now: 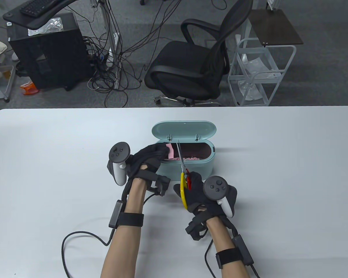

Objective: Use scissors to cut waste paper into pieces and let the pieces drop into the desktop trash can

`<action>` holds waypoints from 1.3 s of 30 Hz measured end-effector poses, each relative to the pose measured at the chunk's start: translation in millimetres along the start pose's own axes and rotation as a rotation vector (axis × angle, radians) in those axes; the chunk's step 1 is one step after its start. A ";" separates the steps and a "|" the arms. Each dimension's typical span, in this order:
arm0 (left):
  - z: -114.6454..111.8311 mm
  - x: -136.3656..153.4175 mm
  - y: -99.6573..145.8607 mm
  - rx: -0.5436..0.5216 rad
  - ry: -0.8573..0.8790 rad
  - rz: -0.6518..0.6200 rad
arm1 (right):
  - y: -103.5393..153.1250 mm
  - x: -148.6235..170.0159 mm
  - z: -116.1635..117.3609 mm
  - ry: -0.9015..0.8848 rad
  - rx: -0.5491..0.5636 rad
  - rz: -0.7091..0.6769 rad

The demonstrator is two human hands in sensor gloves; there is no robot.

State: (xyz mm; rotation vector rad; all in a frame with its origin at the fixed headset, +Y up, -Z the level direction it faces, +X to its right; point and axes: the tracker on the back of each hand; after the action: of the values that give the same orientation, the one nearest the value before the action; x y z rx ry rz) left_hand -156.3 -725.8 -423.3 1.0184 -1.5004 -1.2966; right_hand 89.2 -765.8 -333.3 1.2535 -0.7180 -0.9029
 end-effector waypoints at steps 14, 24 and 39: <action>-1.9 3.9 4.2 -0.041 0.132 0.061 | 2.6 -4.5 10.9 0.090 0.050 -0.057; -1.6 3.9 4.0 -0.040 0.110 0.059 | -5.0 -9.7 9.5 0.035 0.047 -0.049; -2.3 3.4 4.7 -0.043 0.107 0.060 | -7.8 -13.1 5.8 0.037 0.107 -0.051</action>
State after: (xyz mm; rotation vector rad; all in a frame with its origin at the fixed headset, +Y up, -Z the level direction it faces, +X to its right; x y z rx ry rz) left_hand -155.2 -729.1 -418.1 0.9920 -1.4059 -1.2082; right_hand 76.6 -757.6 -339.6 1.3849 -0.7149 -0.8898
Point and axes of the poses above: the tracker on the back of each hand, its own x axis roughly to the little-finger side, its own y axis roughly from the fingertips to the wrist, z = x × y, and after that the axes turned 10 degrees about -y, right-handed
